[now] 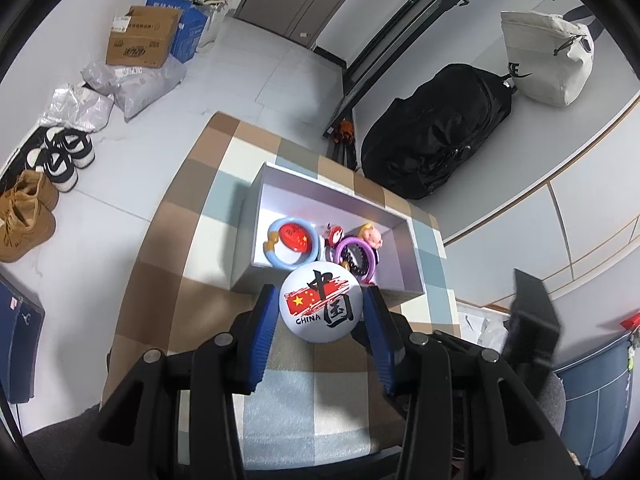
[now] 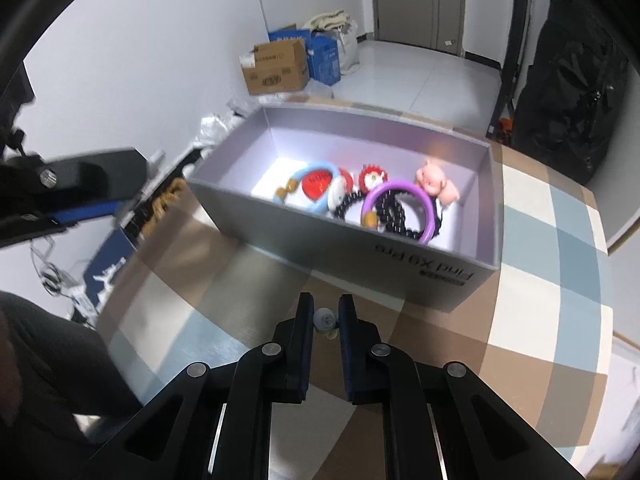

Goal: Organize jewelry
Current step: 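Lower the badge and charm into the silver box and open both tools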

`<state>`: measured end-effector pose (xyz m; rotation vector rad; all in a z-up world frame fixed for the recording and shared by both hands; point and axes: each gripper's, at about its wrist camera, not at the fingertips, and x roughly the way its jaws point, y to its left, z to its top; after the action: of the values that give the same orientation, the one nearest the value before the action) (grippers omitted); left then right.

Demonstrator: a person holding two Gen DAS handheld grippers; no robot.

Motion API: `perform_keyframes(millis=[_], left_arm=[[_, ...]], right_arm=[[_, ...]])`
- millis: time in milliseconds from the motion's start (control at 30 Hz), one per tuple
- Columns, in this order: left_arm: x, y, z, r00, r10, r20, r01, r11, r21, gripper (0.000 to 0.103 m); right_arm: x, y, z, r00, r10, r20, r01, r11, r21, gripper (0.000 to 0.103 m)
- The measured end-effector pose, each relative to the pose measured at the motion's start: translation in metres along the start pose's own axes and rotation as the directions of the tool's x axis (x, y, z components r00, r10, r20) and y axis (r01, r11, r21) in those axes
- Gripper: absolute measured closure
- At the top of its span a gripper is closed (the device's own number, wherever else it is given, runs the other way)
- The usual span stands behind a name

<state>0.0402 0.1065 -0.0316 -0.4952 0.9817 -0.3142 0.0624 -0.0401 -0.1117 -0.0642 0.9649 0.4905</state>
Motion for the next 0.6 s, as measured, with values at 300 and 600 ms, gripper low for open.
perform_keyframes(millis=[300, 600], left_arm=[[0.005, -0.008, 0.009, 0.999, 0.007, 0.035, -0.007, 1.0, 0.005, 0.065], [0.019, -0.023, 0.02, 0.999, 0.015, 0.04, -0.016, 0.999, 0.028, 0.065]], right_arm=[[-0.038, -0.016, 0.025, 0.99, 0.063, 0.127, -0.071, 0.996, 0.058, 0.092], [-0.052, -0.035, 0.049, 0.979, 0.088, 0.182, -0.107, 0.989, 0.099, 0.092]])
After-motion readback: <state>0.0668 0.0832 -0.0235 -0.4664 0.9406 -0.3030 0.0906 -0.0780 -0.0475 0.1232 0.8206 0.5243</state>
